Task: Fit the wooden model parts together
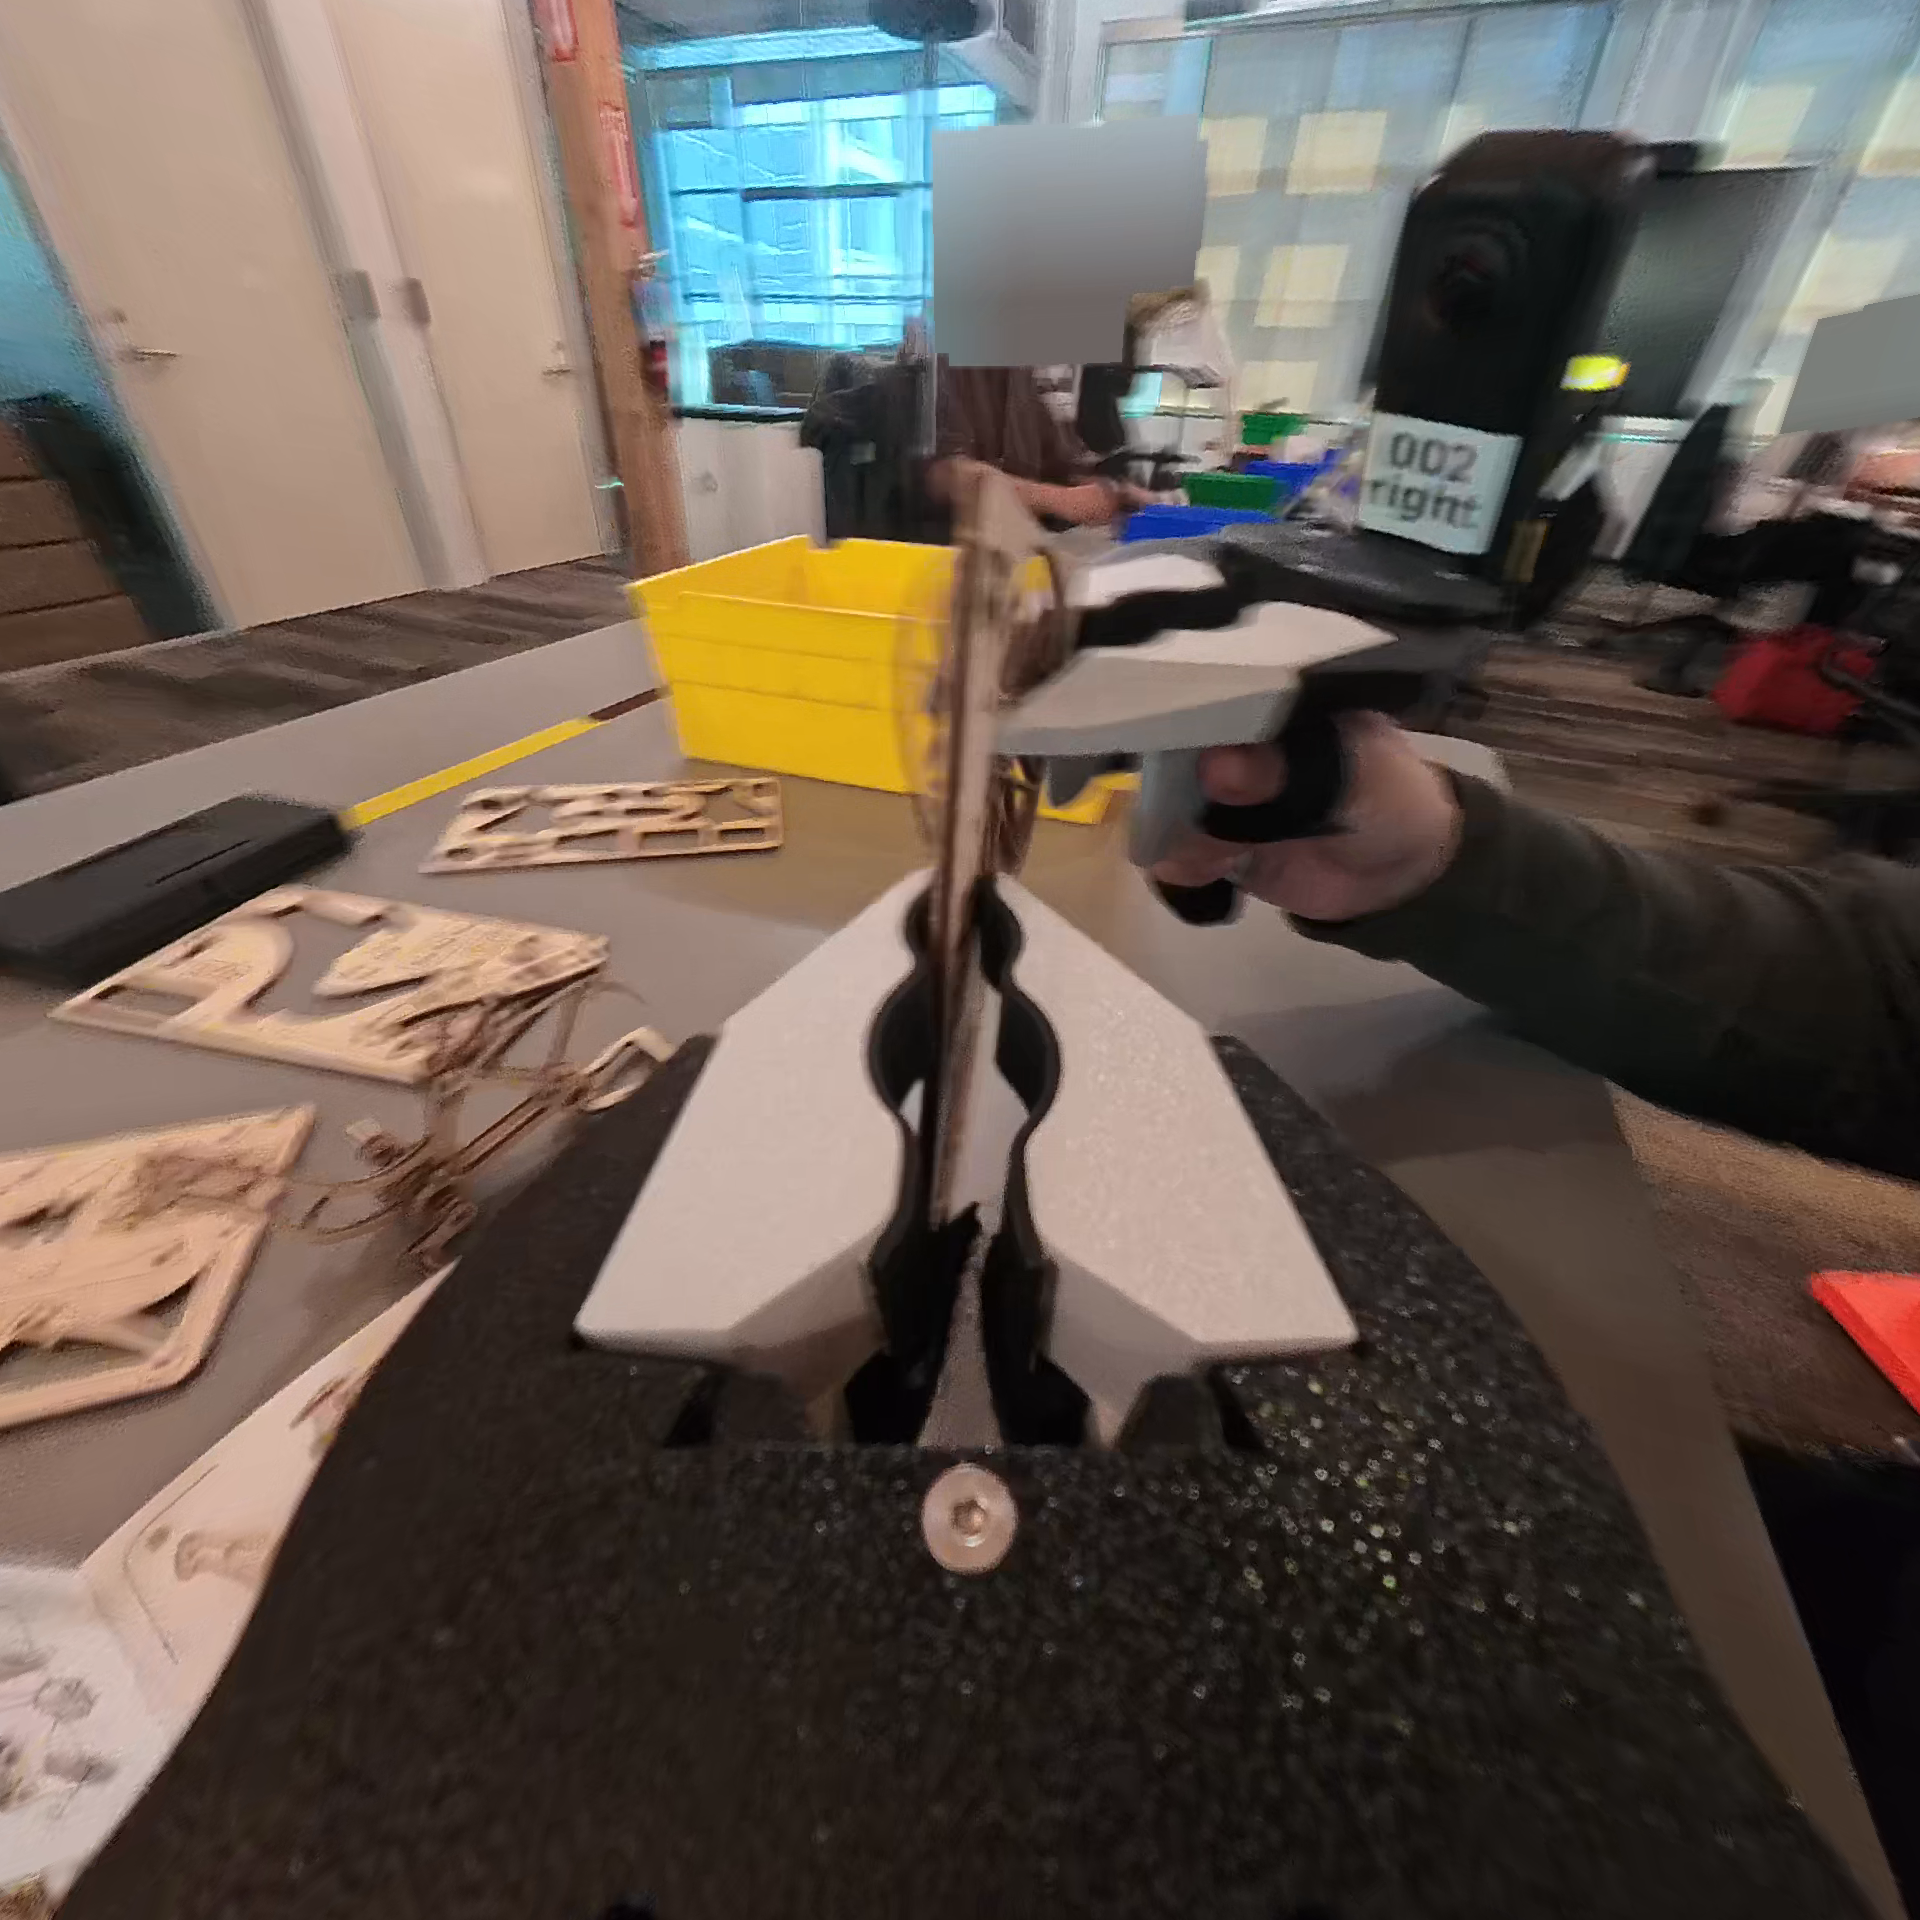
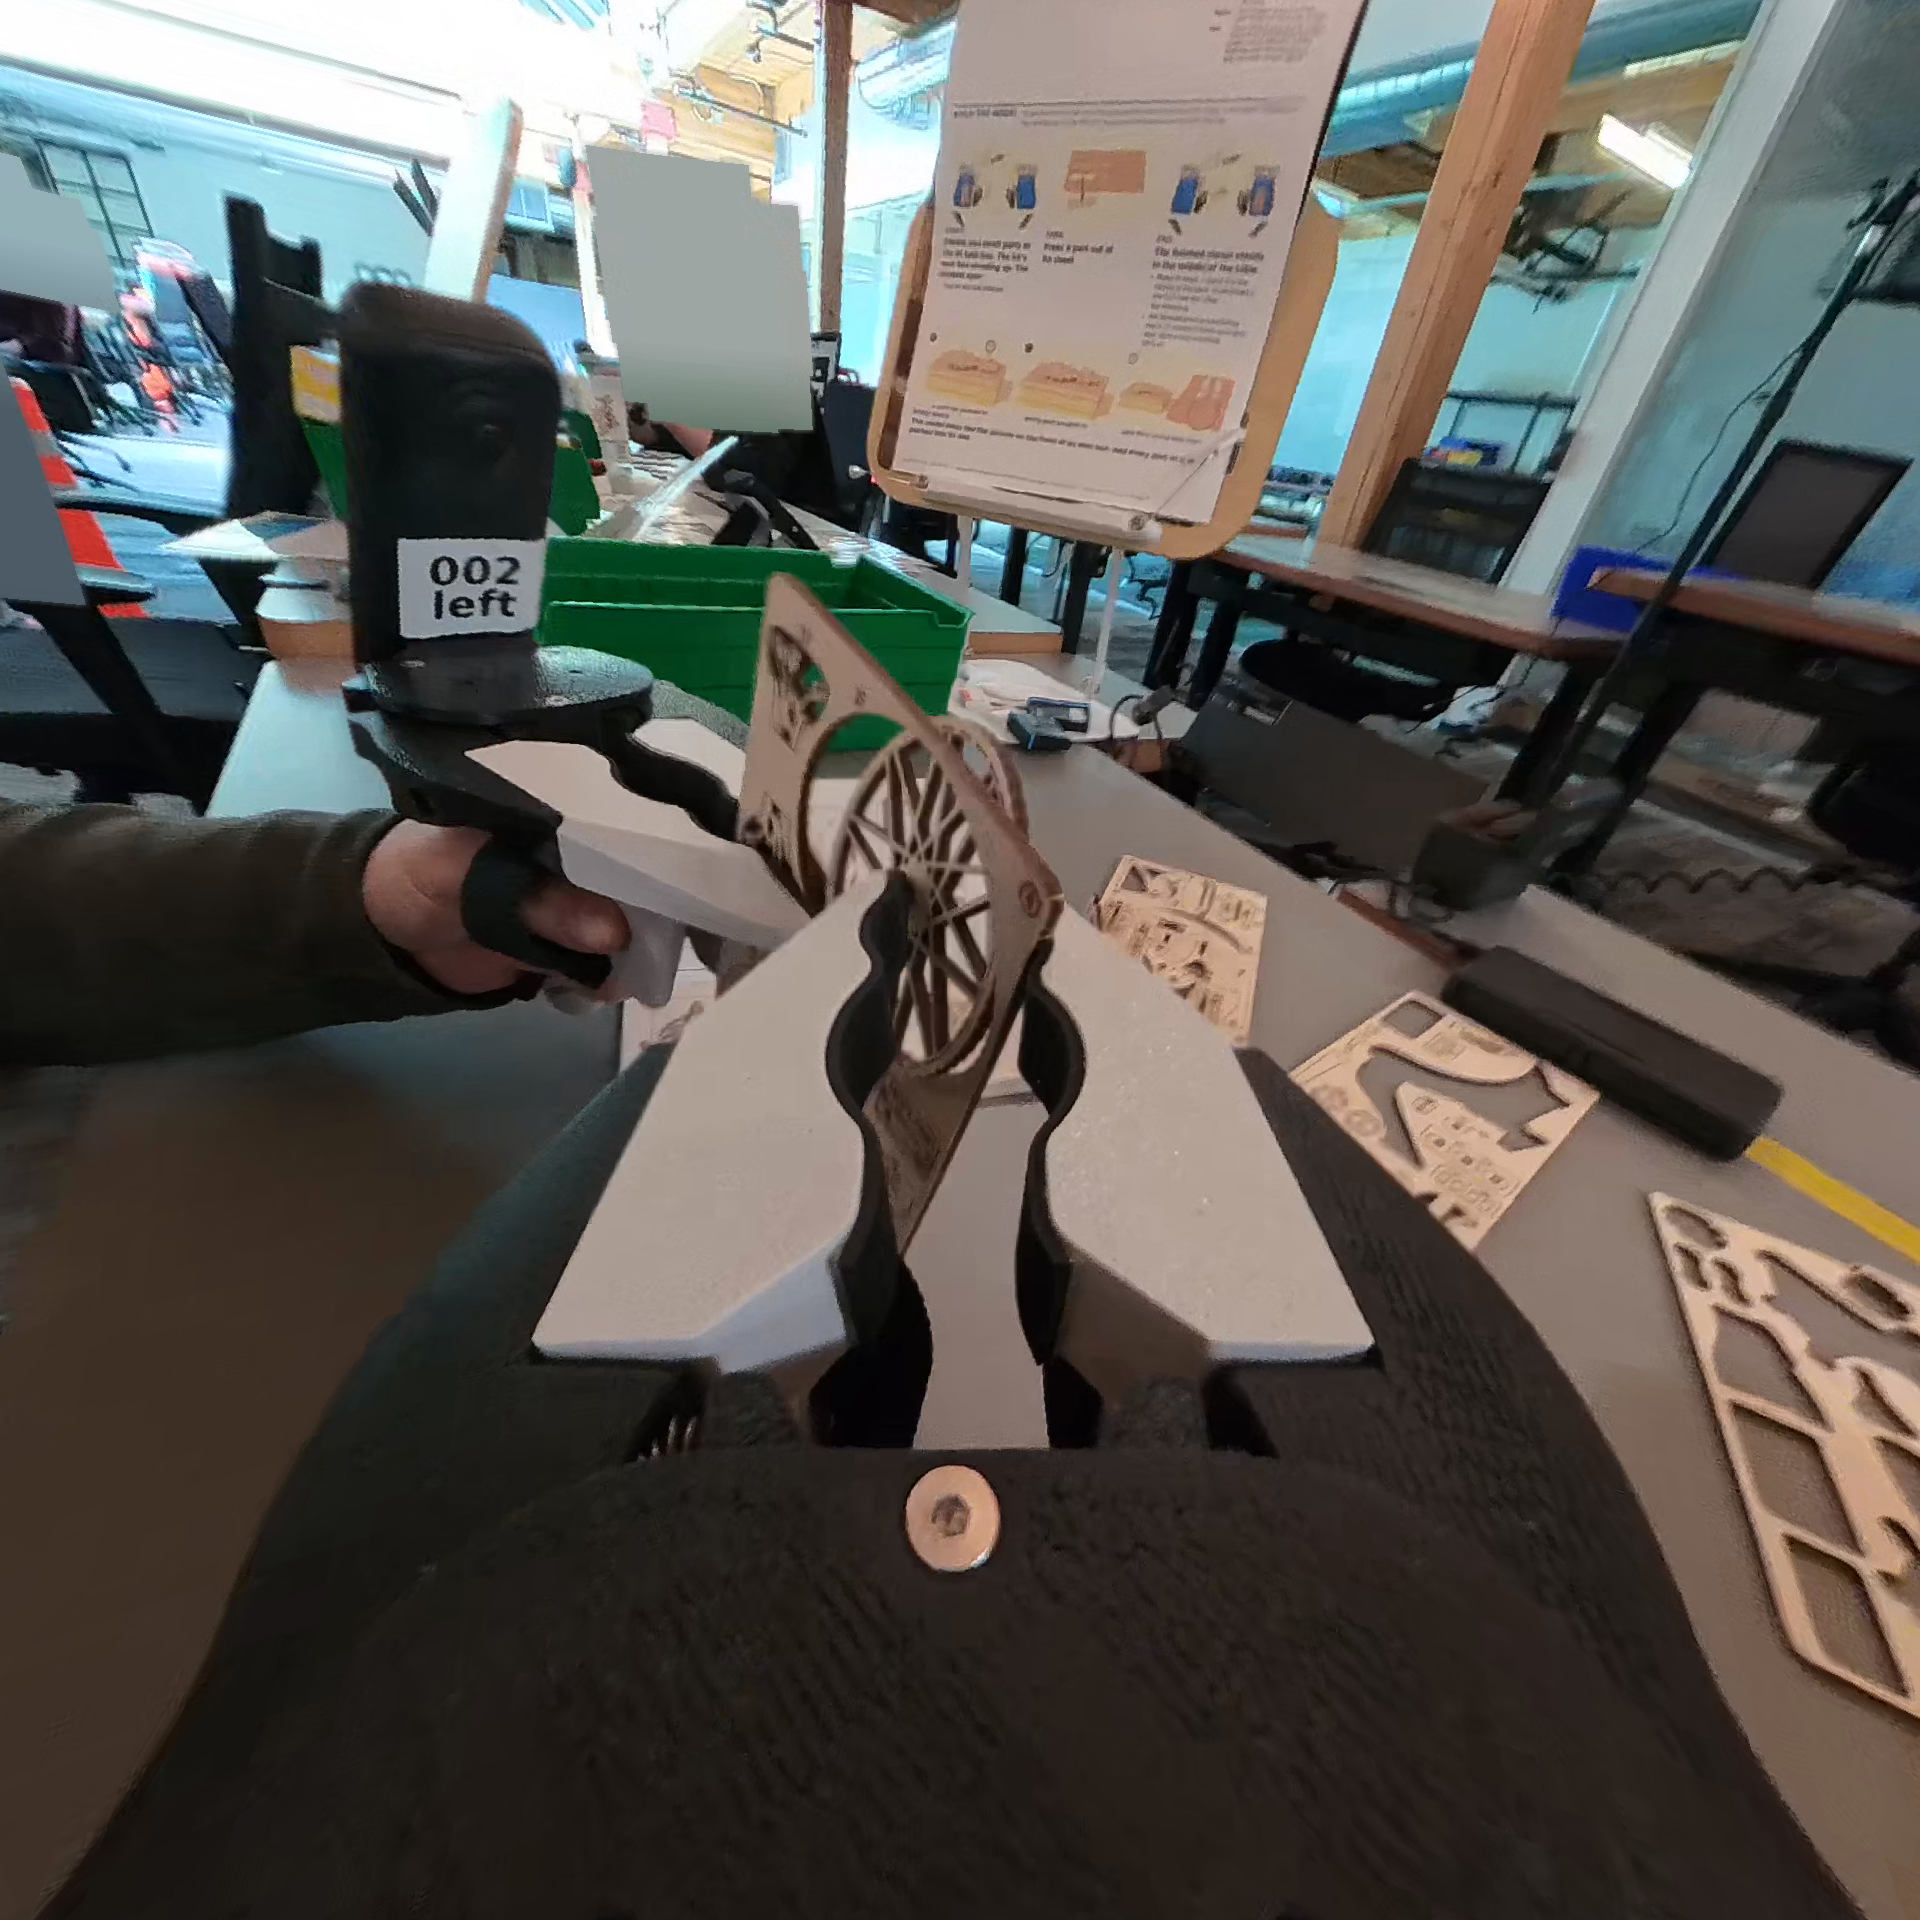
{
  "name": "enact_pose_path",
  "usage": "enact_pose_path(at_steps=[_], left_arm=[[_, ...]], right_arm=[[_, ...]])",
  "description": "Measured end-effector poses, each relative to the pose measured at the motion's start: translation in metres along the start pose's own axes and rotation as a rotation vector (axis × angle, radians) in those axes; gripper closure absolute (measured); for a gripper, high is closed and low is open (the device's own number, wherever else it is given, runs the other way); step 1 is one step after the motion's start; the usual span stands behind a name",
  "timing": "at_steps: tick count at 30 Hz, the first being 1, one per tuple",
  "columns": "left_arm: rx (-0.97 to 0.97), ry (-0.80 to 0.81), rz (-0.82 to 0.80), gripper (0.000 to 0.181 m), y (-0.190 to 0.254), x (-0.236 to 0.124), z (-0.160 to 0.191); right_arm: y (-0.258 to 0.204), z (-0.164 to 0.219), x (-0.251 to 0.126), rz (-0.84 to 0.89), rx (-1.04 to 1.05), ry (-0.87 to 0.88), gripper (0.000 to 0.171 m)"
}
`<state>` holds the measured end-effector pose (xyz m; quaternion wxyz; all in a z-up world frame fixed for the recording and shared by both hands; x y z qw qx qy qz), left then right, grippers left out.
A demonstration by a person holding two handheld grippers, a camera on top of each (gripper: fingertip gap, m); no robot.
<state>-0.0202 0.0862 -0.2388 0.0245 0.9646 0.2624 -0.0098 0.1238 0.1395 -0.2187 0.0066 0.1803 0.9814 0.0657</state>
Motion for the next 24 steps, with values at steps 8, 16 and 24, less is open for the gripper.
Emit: enact_pose_path(at_steps=[8, 16, 24], left_arm=[[0.078, -0.022, 0.010, 0.179, 0.005, 0.004, 0.002], [0.263, -0.083, -0.008, 0.180, 0.013, 0.006, 0.002], [0.833, -0.291, -0.193, 0.181, 0.029, 0.011, 0.007]], right_arm=[[0.000, -0.002, -0.007, -0.064, -0.110, 0.058, 0.152], [-0.002, 0.002, -0.016, -0.122, -0.292, -0.021, 0.127], [0.002, -0.002, -0.043, -0.266, -0.313, -0.014, 0.125]])
Point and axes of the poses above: each gripper's, where its closed fingertips meet, x out along the fingers, z out of its underside, y = z × x across the jaws, the point moved 8 cm from there along -x, back along the fingers, and after that the axes turned 10 degrees about z, right-handed, at the moved point
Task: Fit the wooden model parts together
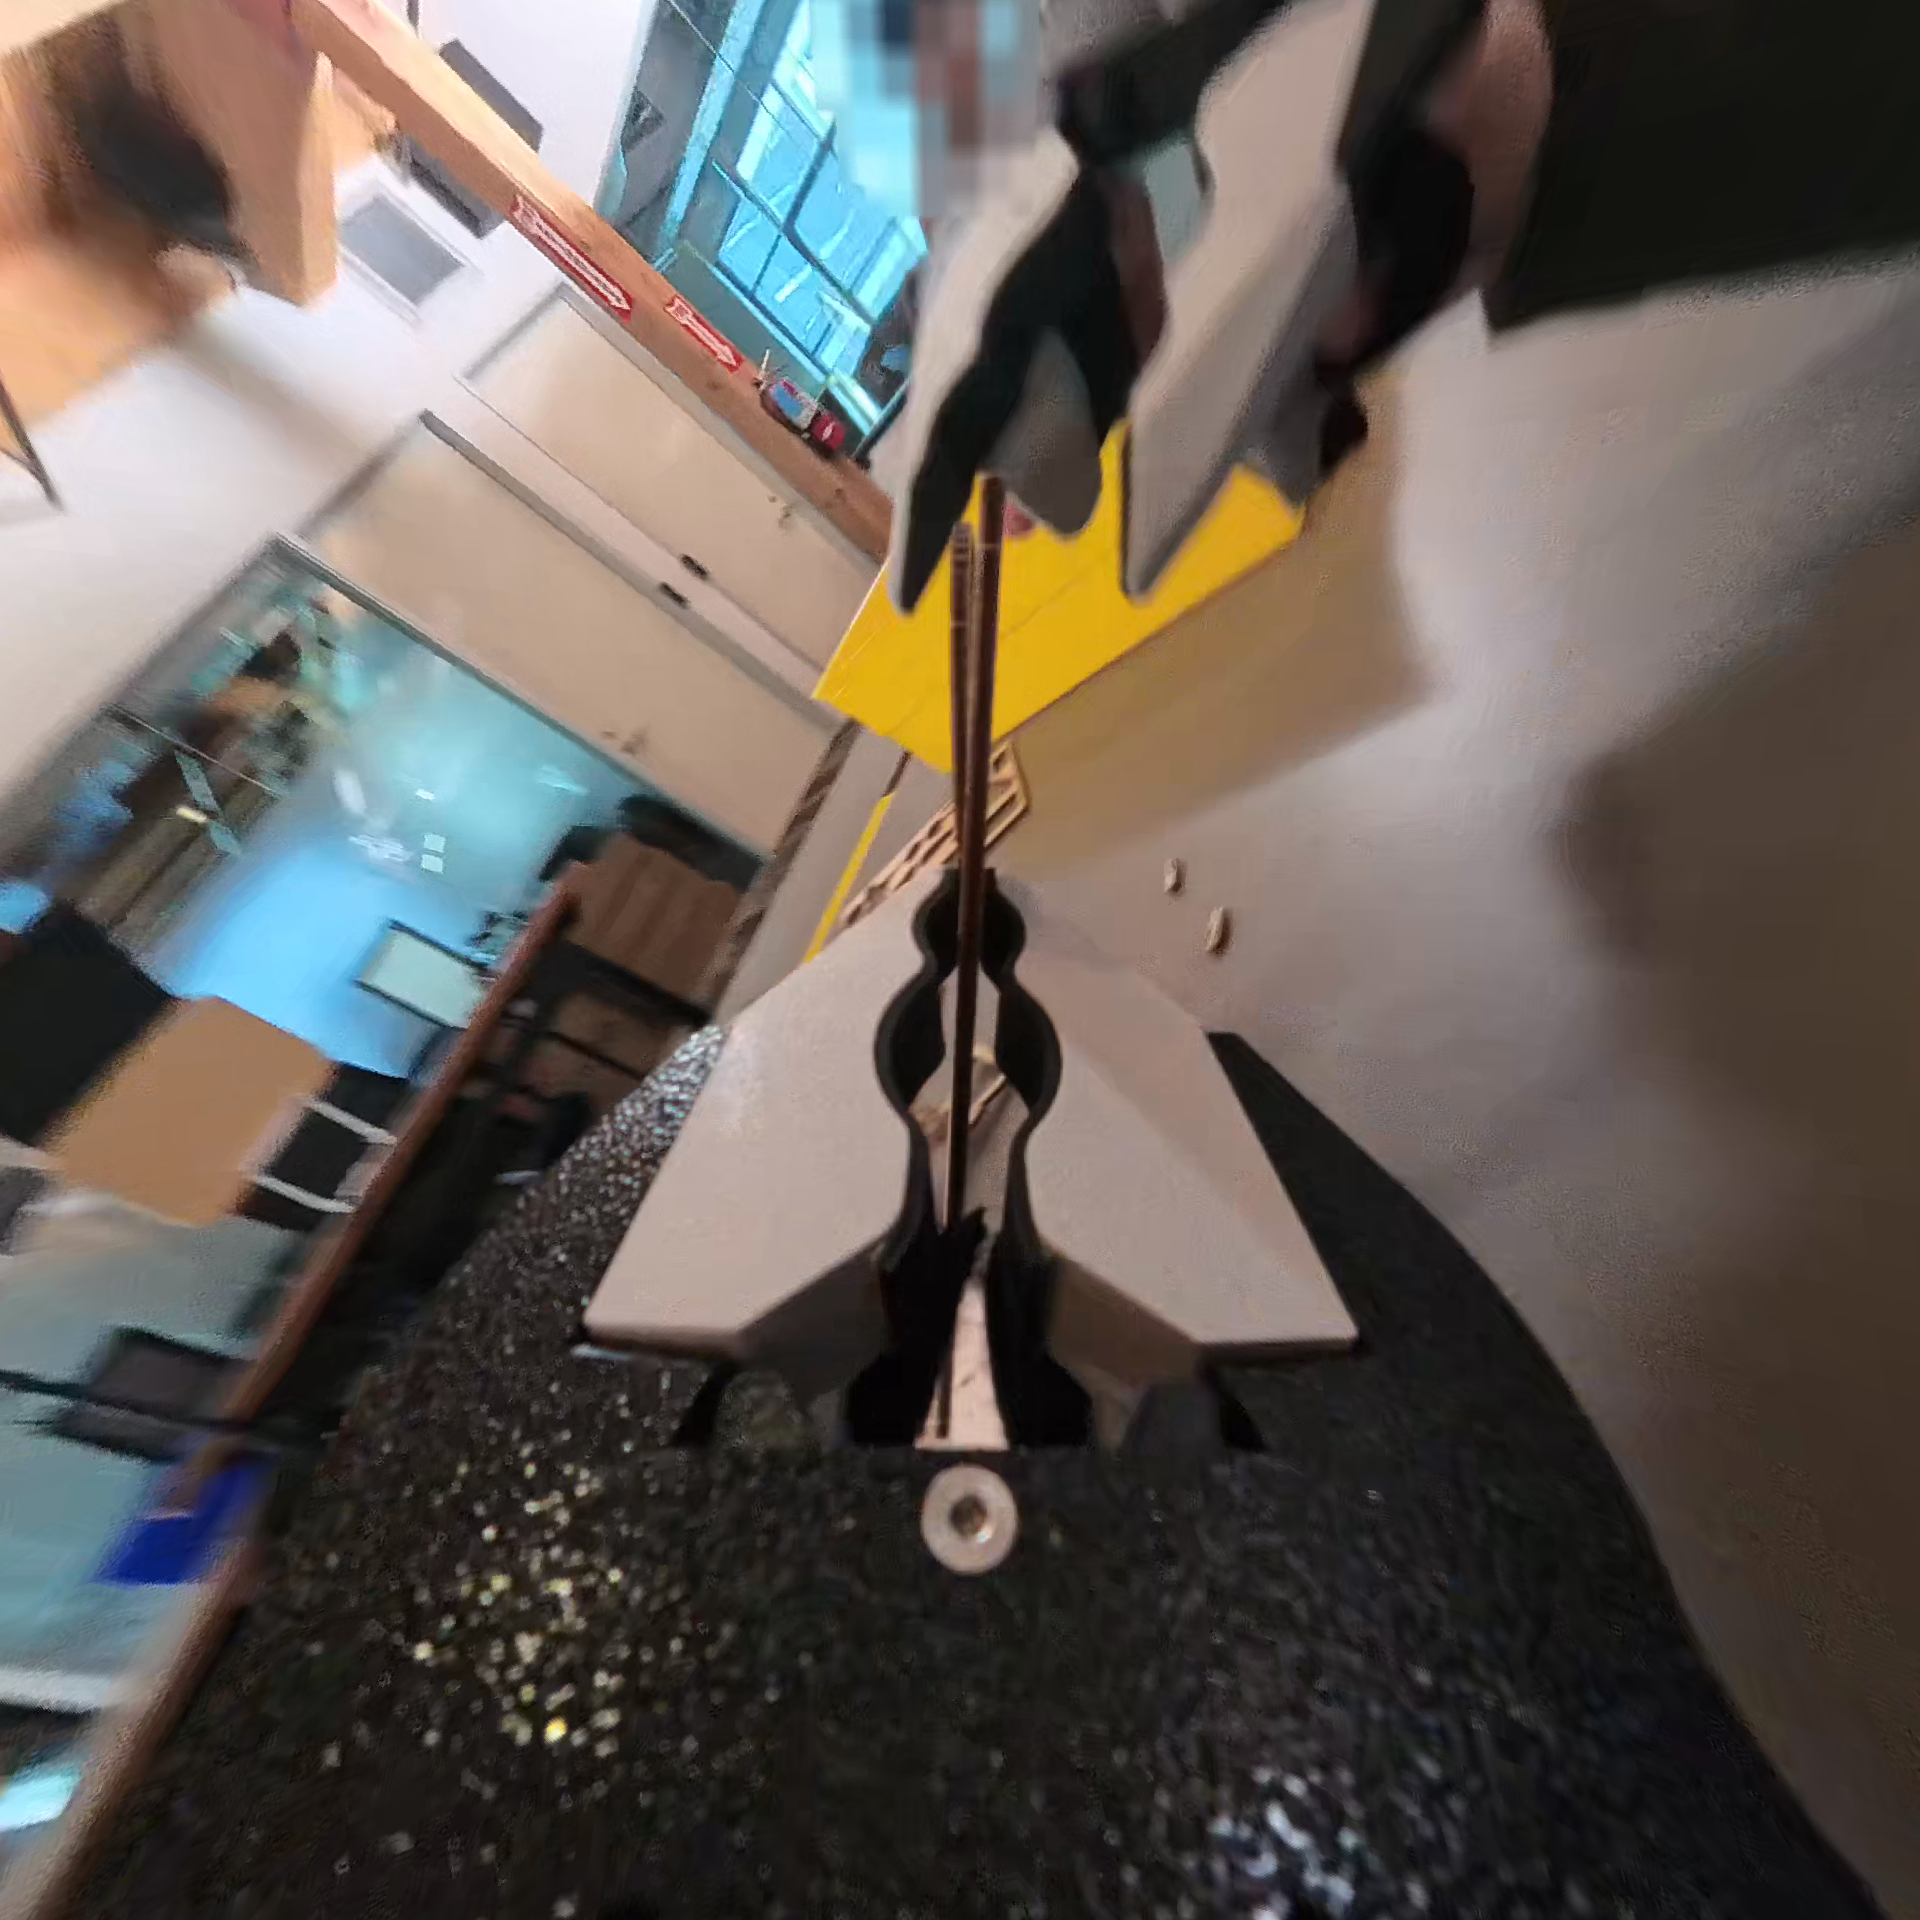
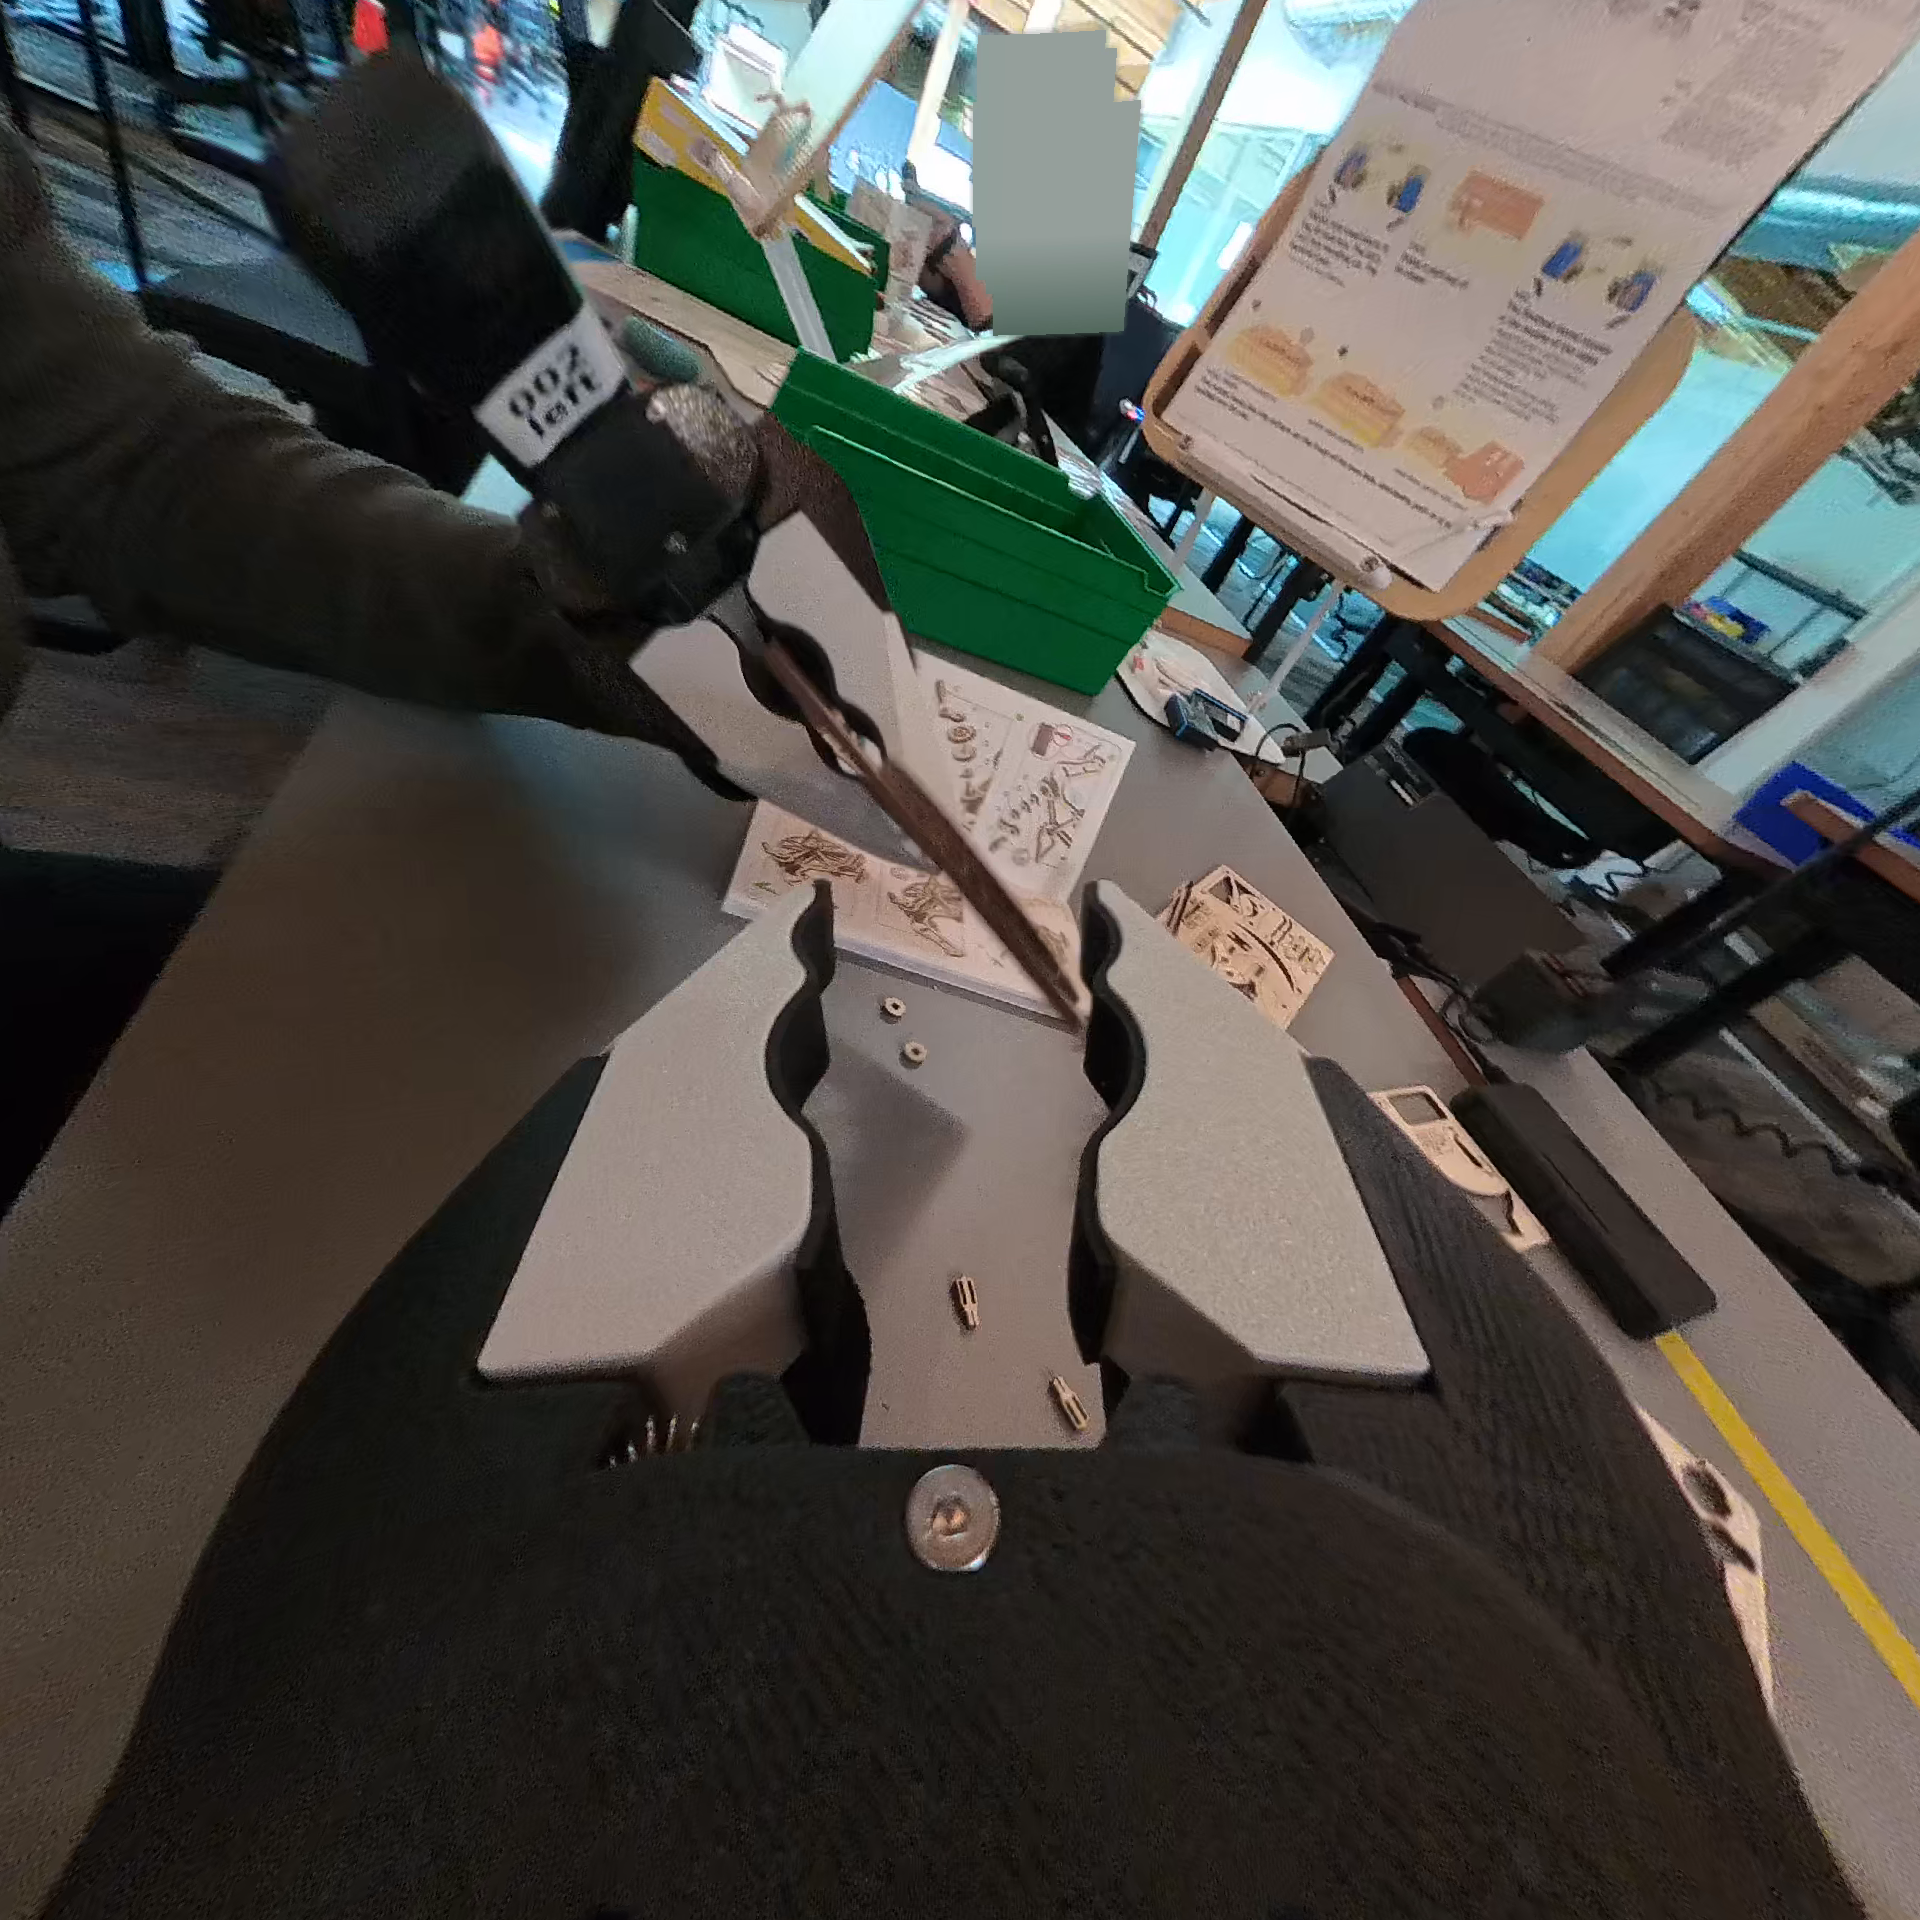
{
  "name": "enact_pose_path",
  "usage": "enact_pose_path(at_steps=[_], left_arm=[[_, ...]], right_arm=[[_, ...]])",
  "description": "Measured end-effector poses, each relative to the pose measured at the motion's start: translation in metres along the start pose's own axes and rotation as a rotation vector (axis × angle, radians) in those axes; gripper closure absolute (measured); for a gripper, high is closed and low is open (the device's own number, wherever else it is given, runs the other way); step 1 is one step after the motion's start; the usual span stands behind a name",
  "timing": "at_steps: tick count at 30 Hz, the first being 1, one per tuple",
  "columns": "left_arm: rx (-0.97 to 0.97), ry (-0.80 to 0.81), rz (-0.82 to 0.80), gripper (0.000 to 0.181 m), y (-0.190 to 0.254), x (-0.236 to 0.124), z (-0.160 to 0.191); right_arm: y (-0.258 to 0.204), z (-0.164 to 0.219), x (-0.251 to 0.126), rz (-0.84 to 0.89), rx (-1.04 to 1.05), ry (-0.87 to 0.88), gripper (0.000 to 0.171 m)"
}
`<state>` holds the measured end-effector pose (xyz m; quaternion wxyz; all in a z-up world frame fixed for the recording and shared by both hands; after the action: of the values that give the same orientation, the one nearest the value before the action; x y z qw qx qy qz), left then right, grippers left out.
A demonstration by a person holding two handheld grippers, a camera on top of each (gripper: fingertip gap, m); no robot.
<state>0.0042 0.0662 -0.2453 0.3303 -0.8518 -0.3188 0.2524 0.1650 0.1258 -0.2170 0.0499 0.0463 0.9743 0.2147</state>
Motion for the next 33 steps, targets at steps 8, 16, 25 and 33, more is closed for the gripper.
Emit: enact_pose_path(at_steps=[8, 16, 25, 33], left_arm=[[0.445, -0.206, 0.001, 0.181, 0.025, 0.013, 0.007], [0.275, -0.194, -0.003, 0.181, 0.018, 0.014, 0.008], [0.066, -0.048, 0.029, 0.180, 0.019, 0.015, -0.004], [0.003, -0.024, -0.063, 0.181, 0.008, 0.010, -0.002]], right_arm=[[-0.008, -0.002, -0.009, -0.013, -0.094, -0.028, 0.143], [-0.013, 0.010, -0.008, 0.061, -0.265, -0.198, 0.124], [-0.015, 0.004, 0.009, 0.276, -0.480, -0.117, 0.144], [-0.014, 0.000, 0.017, 0.406, -0.433, -0.070, 0.145]])
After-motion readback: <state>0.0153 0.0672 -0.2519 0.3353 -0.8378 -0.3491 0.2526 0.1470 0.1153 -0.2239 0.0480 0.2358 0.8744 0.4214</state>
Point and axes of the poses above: each gripper's, where its closed fingertips meet, x out along the fingers, z out of its underside, y = z × x across the jaws, the point moved 8 cm from there along -x, back along the fingers, and after that the axes turned 10 degrees about z, right-handed, at the moved point
